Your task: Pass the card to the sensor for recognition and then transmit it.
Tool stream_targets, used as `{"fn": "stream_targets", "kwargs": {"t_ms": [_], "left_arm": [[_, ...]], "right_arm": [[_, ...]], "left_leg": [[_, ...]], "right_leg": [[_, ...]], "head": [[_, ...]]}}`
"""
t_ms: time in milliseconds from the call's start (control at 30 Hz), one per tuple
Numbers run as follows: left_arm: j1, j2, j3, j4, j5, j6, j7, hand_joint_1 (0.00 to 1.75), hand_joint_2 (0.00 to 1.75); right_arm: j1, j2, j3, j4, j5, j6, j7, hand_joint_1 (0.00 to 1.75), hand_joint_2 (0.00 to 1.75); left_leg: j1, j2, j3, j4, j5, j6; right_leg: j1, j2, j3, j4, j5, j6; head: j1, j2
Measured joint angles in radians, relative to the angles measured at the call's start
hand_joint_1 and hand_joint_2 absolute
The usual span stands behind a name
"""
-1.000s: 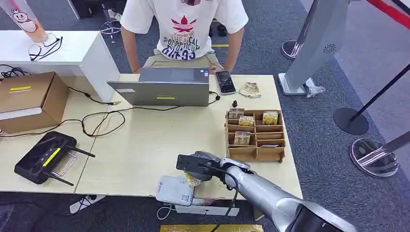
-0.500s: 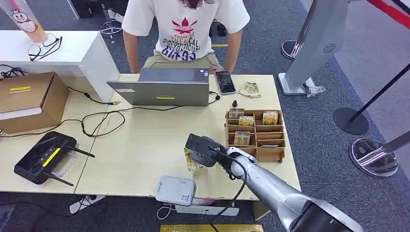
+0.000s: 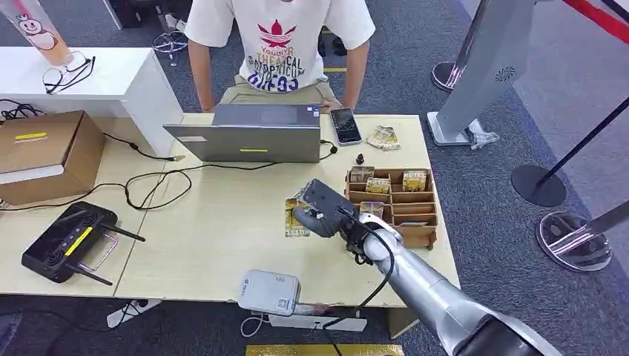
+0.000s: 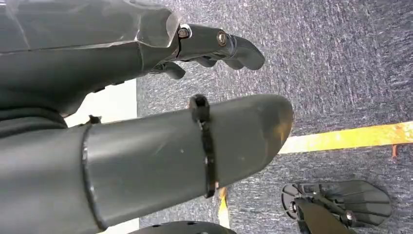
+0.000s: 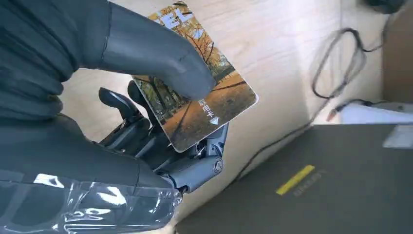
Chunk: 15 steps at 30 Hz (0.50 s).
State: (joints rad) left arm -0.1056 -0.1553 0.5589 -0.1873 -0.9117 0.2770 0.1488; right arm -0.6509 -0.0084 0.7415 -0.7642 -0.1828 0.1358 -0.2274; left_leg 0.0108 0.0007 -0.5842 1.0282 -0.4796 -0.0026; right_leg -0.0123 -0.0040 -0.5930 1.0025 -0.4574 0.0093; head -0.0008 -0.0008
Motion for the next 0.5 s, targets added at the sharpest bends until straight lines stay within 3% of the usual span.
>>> {"fn": "stream_targets", "kwargs": {"t_ms": [300, 500], "left_arm": [[0.0, 0.0, 0.0, 0.0, 0.004, 0.008, -0.003, 0.0, 0.0], [0.0, -0.001, 0.0, 0.0, 0.005, 0.009, -0.003, 0.0, 0.0]], "right_arm": [[0.061, -0.021, -0.163, -0.232, 0.021, -0.048, -0.011, 1.75, 1.75], [0.074, -0.021, -0.22, -0.317, 0.047, -0.072, -0.015, 1.75, 1.75]], "left_leg": [[0.0, 0.0, 0.0, 0.0, 0.0, 0.0], [0.0, 0.0, 0.0, 0.0, 0.0, 0.0]], "right_leg": [[0.0, 0.0, 0.0, 0.0, 0.0, 0.0], [0.0, 0.0, 0.0, 0.0, 0.0, 0.0]], "head": [[0.0, 0.0], [0.0, 0.0]]}}
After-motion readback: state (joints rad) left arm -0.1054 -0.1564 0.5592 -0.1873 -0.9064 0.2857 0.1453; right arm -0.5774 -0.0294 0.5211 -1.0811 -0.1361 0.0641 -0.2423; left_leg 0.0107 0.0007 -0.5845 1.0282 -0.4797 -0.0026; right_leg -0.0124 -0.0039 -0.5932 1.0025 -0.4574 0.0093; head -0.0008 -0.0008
